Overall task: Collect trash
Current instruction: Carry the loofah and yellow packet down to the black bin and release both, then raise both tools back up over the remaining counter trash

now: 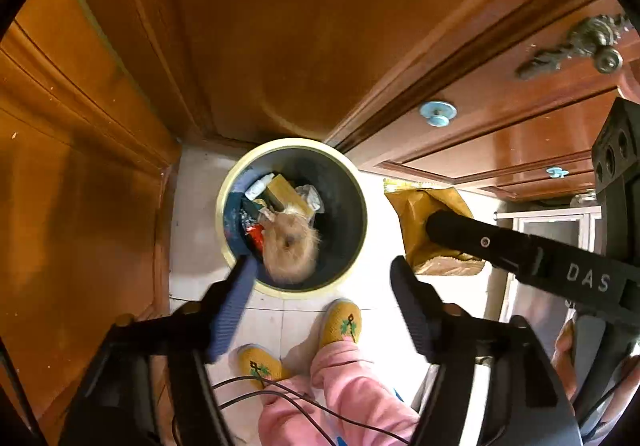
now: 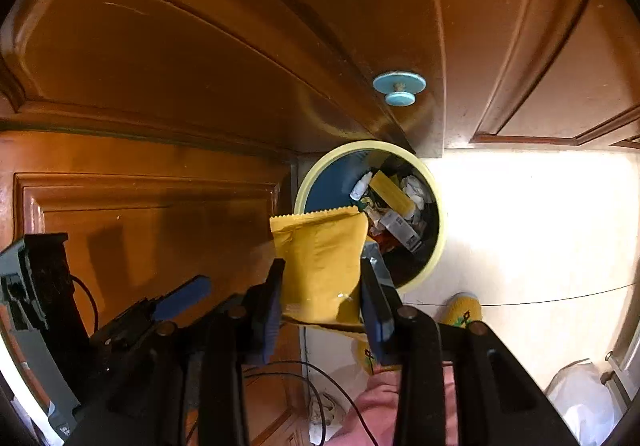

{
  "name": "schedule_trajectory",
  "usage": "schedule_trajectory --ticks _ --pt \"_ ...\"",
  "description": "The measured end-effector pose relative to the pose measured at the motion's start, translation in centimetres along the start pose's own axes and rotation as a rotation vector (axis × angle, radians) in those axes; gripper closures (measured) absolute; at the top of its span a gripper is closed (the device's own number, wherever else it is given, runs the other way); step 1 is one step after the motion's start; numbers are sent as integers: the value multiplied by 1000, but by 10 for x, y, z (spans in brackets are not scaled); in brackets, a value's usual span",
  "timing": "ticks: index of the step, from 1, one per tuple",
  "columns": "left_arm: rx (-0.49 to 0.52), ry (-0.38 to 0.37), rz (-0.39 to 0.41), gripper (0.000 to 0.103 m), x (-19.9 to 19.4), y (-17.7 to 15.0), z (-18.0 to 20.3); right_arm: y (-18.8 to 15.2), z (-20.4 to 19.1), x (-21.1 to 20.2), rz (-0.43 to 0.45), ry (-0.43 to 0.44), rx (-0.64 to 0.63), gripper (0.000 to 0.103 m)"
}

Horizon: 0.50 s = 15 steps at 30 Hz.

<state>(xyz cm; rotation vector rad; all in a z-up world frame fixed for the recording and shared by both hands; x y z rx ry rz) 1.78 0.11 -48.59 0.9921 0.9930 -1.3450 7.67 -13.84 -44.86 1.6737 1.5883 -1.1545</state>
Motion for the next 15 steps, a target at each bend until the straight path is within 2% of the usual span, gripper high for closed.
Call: schedule_trajectory --ticks 4,6,9,15 --pt "-29 30 5 25 -8 -1 -5 2 -2 3 -24 9 18 65" --pt "-37 31 12 25 -14 -1 -8 1 -6 -3 -22 4 8 58" --pt "-39 24 28 25 -33 -4 -6 -2 -13 -10 -17 -4 -8 53" --pt "-8 24 77 25 -78 -7 3 -8 -35 -35 -5 -3 -46 53"
Point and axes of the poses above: each gripper's, at about its wrist camera, not at the fingertips, and x roughly the way its jaws point, z to its right, y to its top, the point moved 6 cm from there along x, roughly the way its jaws point, and after that the axes turned 5 degrees about -z, right-handed, at the moved point
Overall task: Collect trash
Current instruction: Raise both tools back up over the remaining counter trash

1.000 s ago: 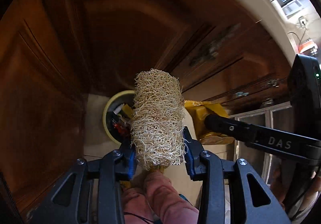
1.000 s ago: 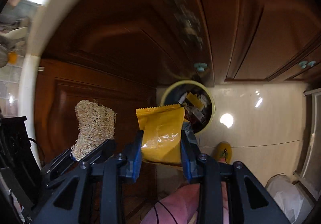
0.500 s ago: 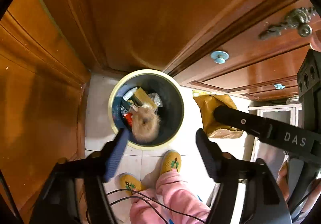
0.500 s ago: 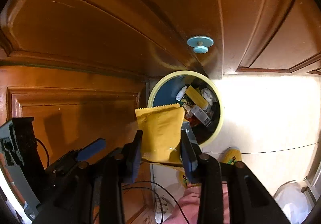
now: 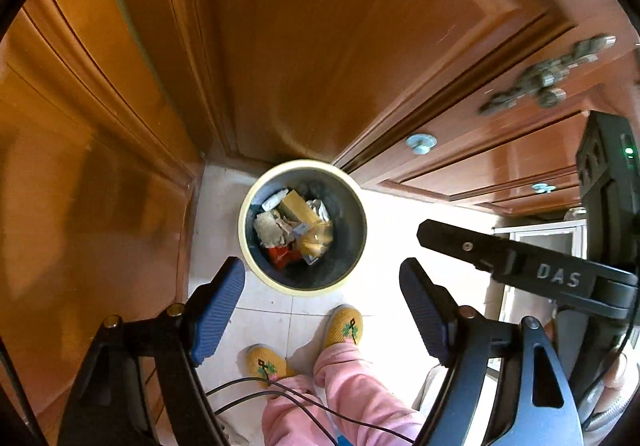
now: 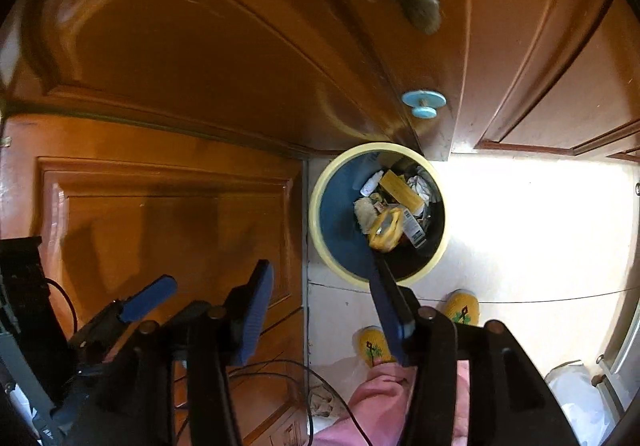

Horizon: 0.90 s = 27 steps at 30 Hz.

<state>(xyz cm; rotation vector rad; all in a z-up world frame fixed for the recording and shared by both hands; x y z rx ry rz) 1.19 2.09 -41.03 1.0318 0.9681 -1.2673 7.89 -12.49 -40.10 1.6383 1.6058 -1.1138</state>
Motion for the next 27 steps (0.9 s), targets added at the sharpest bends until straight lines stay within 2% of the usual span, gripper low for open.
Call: schedule_trajectory --ticks 5,12,18,24,27 --pt "57 5 48 25 -60 0 17 -10 -26 -42 31 4 -30 53" --pt "129 -4 134 25 -156 1 50 -28 -66 -126 91 25 -51 53" --pt "206 -39 202 25 -235 0 77 -43 -105 -215 199 57 -52 52" --pt "258 -57 313 25 -306 10 106 -56 -137 -298 338 53 -97 52" --pt "301 -54 379 25 -339 18 118 -61 -145 -332 401 37 -119 47"
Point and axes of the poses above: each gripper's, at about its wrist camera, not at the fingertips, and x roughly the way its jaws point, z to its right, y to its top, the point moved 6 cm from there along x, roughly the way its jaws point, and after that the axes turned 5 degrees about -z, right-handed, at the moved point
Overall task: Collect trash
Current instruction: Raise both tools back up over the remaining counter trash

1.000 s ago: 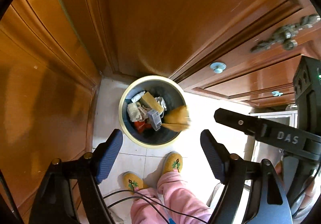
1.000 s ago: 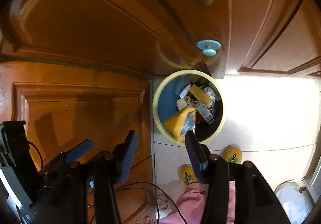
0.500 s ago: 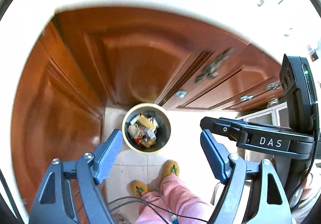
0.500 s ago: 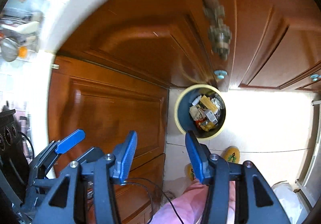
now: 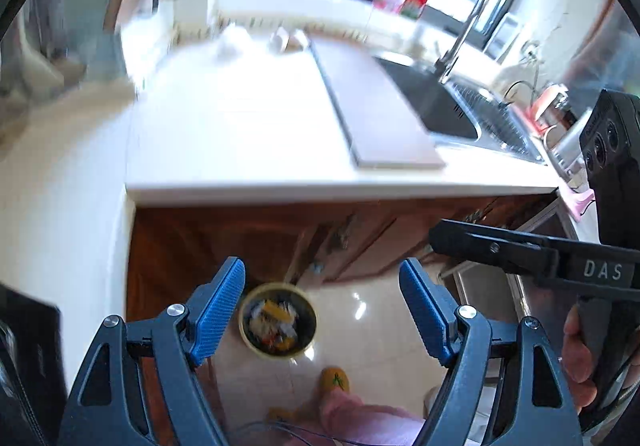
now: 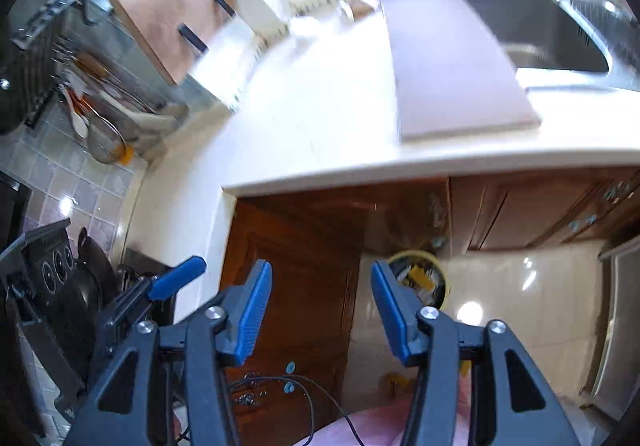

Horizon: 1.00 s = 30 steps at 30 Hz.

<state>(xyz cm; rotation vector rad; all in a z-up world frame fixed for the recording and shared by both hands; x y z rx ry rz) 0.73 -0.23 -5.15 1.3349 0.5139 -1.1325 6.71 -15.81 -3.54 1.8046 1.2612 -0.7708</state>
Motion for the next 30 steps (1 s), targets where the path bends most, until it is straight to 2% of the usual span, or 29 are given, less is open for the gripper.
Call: schedule_trajectory --ticks 9,19,23,25,30 --pt "55 51 130 24 -53 49 9 33 -19 -67 129 -23 -41 46" --pt "68 79 175 24 -72 92 -3 76 -31 -87 168 -67 -92 42" --pt "52 126 186 24 -64 119 -10 112 -33 -84 151 -72 -144 40" --pt "49 150 191 24 -55 136 -13 134 -30 -83 144 -73 -167 32" --pt "0 215 169 24 -15 193 -26 218 -16 -64 115 -40 -212 23"
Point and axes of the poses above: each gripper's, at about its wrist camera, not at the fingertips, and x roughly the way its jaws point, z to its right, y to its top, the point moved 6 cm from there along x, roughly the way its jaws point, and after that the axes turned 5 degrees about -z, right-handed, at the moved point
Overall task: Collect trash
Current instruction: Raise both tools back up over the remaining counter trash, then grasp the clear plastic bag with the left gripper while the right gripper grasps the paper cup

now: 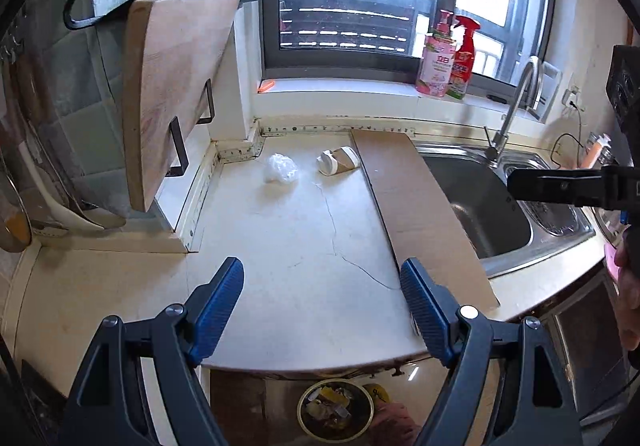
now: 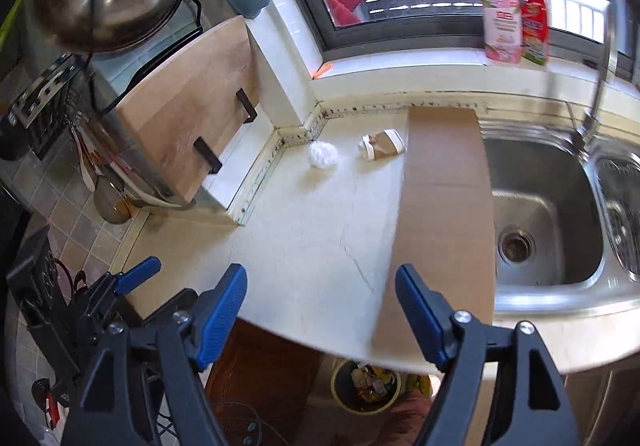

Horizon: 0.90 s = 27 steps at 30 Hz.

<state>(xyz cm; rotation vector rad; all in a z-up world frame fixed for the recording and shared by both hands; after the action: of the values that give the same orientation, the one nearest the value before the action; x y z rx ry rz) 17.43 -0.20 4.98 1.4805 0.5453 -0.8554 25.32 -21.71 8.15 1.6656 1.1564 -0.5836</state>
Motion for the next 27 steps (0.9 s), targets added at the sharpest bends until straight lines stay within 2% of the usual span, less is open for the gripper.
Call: schedule_trajectory --ticks 4,7,14,21,27 --pt "-49 41 -60 24 55 46 -6 64 21 42 -54 2 -55 22" --pt "-64 60 -125 24 102 78 -8 107 38 83 -126 38 -72 22" --pt "-79 109 -241 24 203 116 -25 176 65 189 -239 62 -128 13" --pt "-130 87 -283 23 277 135 -49 203 84 289 -312 71 -106 10" --pt "-198 70 -303 23 313 134 -69 204 92 333 -359 58 -150 10"
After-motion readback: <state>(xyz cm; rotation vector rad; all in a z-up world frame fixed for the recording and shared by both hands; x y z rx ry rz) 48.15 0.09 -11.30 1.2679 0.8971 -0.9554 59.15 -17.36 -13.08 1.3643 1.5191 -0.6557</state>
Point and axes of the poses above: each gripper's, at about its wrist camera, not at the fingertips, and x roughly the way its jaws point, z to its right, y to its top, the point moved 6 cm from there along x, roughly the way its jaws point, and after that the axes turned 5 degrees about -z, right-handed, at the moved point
